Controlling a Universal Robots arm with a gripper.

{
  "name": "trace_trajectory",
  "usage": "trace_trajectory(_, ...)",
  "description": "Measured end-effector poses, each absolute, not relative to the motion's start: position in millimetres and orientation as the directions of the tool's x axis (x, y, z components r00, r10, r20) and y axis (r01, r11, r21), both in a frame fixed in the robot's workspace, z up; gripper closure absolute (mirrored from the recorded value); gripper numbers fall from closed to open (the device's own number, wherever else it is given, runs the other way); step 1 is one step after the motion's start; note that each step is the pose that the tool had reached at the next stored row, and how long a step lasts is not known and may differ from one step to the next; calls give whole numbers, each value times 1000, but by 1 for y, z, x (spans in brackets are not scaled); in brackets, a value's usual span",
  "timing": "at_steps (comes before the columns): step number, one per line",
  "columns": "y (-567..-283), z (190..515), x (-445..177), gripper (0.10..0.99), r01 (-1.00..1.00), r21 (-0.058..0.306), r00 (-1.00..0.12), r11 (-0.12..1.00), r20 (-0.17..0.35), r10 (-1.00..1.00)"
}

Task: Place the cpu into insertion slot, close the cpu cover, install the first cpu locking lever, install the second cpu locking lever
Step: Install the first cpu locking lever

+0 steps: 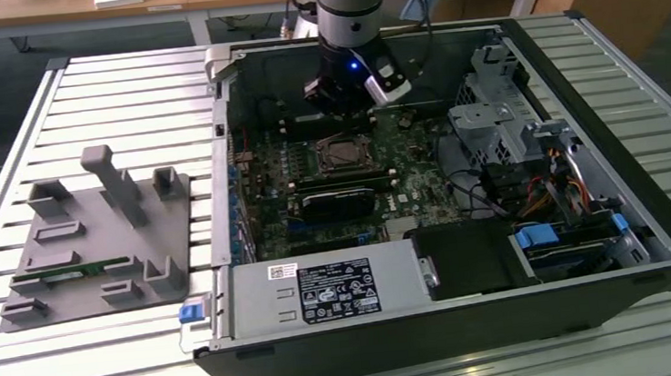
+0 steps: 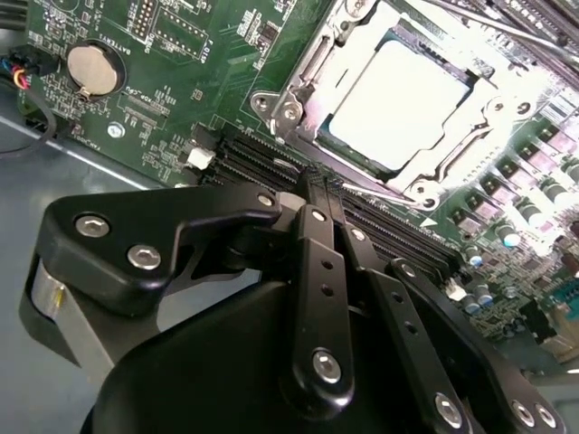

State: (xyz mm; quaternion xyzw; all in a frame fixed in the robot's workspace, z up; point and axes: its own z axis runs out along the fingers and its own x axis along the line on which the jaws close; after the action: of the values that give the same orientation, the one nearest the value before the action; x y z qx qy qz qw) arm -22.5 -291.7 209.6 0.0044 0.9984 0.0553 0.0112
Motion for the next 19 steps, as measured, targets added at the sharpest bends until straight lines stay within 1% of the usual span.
trace_trajectory(9,-292,200,-20,980,8,109,-1000,994,-22,10)
trace_trajectory(15,-292,200,-20,980,8,106,-1000,994,-22,10)
trace_trajectory(19,-292,200,-20,980,8,97,-1000,995,-22,10)
